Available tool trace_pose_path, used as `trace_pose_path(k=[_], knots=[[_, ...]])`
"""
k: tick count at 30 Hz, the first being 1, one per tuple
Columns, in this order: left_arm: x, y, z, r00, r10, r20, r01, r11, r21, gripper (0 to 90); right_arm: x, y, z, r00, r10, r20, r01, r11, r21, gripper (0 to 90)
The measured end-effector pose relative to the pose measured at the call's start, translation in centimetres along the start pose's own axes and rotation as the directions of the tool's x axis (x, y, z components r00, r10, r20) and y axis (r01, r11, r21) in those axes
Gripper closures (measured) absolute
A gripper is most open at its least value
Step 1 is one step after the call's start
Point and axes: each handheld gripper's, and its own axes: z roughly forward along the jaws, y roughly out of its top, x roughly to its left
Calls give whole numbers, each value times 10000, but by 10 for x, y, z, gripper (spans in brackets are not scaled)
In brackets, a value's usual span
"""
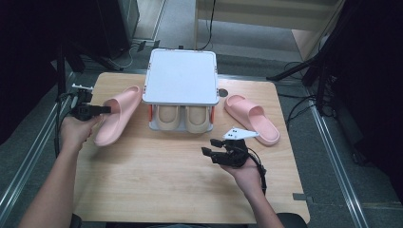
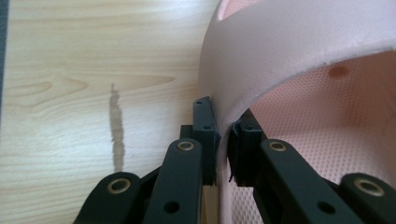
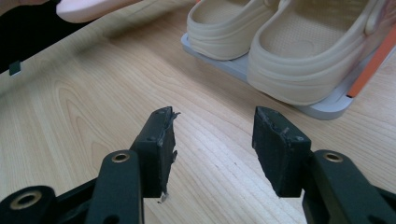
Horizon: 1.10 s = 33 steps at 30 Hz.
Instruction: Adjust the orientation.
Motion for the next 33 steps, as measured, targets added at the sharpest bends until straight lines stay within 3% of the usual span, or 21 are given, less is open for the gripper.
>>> trace_pose_path(k=[9, 15, 26, 33], knots=[[-10, 33, -16, 9987, 266, -427, -261, 9996, 124, 831, -1, 0, -4, 10000, 2, 24, -1, 9999, -128, 494], [-14, 55, -28, 9971, 201, -740, -218, 9995, -221, 832, -1, 0, -3, 10000, 36, 21, -36, 9999, -94, 494], [-30, 95, -45, 9969, 150, -777, -182, 9990, -402, 830, -3, 0, -4, 10000, 90, -26, -91, 9998, -191, 494], [-53, 118, -52, 9970, 389, -669, -426, 9977, -537, 828, -2, 0, -3, 10000, 16, -42, -16, 9999, -137, 494]])
